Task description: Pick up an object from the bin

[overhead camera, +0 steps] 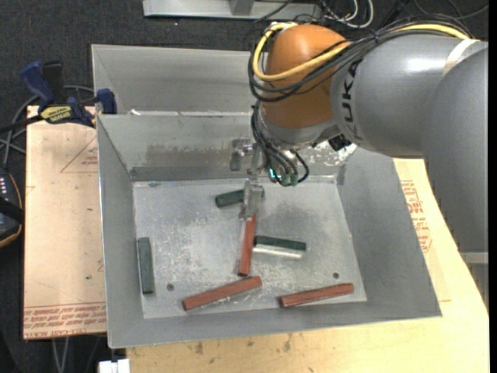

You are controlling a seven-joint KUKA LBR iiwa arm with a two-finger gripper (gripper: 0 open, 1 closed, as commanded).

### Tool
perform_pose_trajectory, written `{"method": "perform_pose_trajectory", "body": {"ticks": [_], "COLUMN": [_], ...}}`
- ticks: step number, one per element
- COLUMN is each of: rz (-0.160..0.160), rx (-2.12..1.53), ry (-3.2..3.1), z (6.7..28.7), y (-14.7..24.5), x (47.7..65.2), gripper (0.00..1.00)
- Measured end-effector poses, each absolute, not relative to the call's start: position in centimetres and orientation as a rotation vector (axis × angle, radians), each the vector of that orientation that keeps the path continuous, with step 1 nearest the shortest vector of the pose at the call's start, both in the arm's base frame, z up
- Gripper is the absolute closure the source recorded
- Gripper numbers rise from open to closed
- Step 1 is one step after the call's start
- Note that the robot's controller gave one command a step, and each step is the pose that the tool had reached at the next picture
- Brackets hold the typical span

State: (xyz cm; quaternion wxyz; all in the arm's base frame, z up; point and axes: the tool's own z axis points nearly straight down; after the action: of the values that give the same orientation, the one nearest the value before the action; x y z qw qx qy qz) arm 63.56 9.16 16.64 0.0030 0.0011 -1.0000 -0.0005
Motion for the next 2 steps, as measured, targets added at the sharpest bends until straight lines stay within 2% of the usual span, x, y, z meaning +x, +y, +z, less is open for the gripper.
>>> {"method": "perform_pose_trajectory", "body": {"ticks": [1, 2], "rz": [-0.003, 0.001], "rx": [0.114, 0.921], "ry": [-3.133, -3.012], "z": [6.8, 7.2], "y": [4.0, 8.3], "x": [65.3, 65.0], "gripper": [0.0, 0.0]}}
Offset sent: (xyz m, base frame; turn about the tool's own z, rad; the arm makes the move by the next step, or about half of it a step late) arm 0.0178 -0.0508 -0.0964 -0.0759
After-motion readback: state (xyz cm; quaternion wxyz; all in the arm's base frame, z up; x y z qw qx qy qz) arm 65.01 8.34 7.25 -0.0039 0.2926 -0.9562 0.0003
